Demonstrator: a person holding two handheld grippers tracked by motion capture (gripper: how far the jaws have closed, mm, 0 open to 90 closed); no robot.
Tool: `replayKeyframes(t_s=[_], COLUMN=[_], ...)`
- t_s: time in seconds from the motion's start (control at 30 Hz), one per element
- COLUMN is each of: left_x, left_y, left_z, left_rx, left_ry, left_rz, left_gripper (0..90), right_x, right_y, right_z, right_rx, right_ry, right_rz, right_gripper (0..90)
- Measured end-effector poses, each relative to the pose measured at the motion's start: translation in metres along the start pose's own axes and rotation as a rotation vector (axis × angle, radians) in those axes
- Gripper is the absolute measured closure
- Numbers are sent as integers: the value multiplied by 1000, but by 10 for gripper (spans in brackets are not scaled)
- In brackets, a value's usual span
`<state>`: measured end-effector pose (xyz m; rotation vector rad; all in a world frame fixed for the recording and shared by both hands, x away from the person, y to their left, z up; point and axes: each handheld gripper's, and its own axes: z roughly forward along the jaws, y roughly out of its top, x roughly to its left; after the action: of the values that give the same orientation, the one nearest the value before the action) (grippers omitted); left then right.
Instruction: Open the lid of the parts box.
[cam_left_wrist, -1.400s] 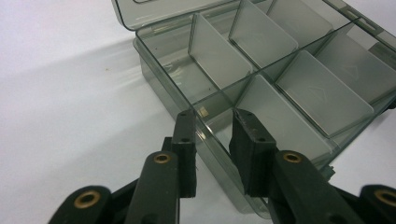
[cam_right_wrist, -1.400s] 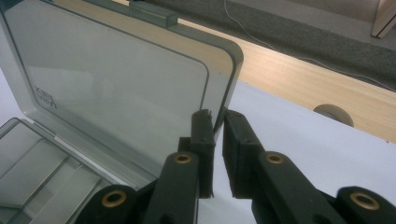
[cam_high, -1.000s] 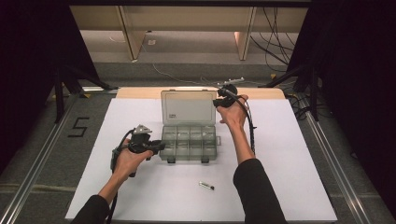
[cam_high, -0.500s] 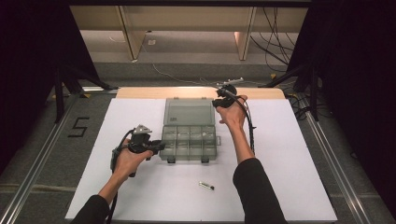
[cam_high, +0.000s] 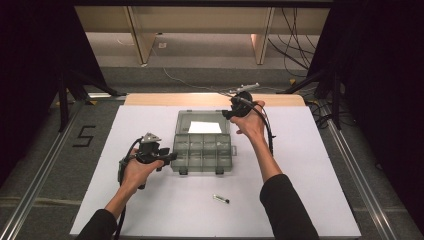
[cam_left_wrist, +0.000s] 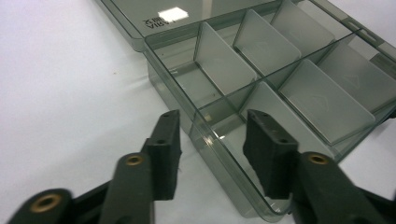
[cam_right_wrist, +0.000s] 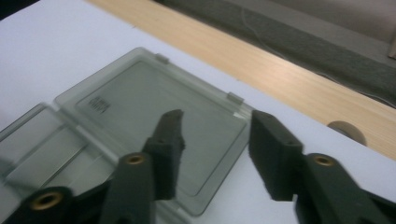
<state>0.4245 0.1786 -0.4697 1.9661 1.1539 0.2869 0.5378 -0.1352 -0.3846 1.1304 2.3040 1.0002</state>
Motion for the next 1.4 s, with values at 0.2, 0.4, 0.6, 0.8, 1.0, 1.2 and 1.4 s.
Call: replayKeyframes(t_s=[0.2,0.4,0.6,0.8,1.0,1.2,1.4], left_x=[-2,-11,-22,-41,-53,-59,-62], left_y=[0,-1,-5,-14,-24,-32,-40], left_z=[-6,-23,-44,-58,-67,-75,-79], left_rx=[-38,-107,-175,-251,-278,-299,-309], left_ry=[10,-6,-17,-28,-46,-53,-56], left_rz=[-10,-5,1,17,51,70,74], left_gripper=[368,324,263,209,193,191,190], right_x=[20,35,60,73,84,100,107], right_y=[3,-1,-19,-37,-54,-75,-93], right_z=[-26,-45,-68,-82,-91,-85,-79], right_rx=[-37,-41,-53,-31,34,100,181], right_ry=[41,93,155,196,229,276,323], right_rz=[-120,-163,-262,-296,-329,-365,-398], right_gripper=[363,297,254,246,247,247,243])
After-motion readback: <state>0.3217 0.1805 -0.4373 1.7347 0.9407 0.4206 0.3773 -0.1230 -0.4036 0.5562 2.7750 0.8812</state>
